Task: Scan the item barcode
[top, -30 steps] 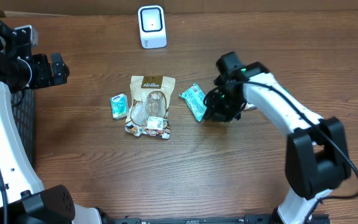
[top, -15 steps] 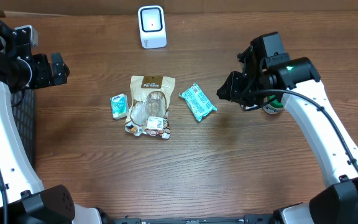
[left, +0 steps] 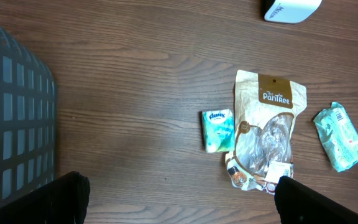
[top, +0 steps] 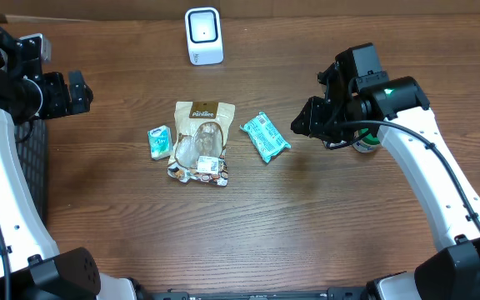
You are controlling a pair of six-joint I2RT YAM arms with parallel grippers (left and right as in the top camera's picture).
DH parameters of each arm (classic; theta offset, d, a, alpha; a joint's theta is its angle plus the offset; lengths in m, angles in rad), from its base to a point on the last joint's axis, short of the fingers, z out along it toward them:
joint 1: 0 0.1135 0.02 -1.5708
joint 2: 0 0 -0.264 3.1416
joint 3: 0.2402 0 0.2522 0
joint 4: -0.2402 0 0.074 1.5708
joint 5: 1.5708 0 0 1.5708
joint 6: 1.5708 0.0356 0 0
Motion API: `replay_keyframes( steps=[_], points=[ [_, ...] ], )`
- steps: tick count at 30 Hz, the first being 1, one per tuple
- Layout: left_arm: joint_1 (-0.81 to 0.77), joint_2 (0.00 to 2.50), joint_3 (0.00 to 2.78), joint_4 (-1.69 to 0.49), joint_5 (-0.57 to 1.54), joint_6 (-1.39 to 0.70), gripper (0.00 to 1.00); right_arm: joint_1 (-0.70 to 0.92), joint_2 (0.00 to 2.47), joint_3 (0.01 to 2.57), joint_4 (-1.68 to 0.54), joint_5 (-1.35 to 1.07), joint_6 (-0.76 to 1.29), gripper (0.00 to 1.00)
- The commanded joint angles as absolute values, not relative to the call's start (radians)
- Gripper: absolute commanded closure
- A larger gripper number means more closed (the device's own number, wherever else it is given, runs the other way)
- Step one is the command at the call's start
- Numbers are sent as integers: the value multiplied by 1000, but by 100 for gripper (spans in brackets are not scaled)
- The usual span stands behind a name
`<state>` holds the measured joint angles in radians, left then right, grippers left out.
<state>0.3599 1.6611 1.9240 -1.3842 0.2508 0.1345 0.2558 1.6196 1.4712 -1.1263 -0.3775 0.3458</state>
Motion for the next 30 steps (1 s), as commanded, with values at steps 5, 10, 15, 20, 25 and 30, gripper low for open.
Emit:
replay_keyframes(
  steps=[5,10,15,20,25,30],
  points=[
    [353,1665,1932,-1383,255,150,0,253,1610,1487,-1125,-375,335,67],
    [353,1665,1932,-1383,255,150,1,253,1610,1487,-1126,-375,335,67],
    [353,1665,1932,-1383,255,150,0,258,1612,1486,-1129,-374,335,67],
    [353,1665,1932,-1383,255,150,0,289,1619,1485,-1127,-347,336,65],
    [353,1665,1932,-1383,255,150,0,321,1655,1468,-1109,-323,440,63],
    [353,1665,1932,-1383,255,150,0,345,1709,1415,-1052,-324,542,61]
  ],
)
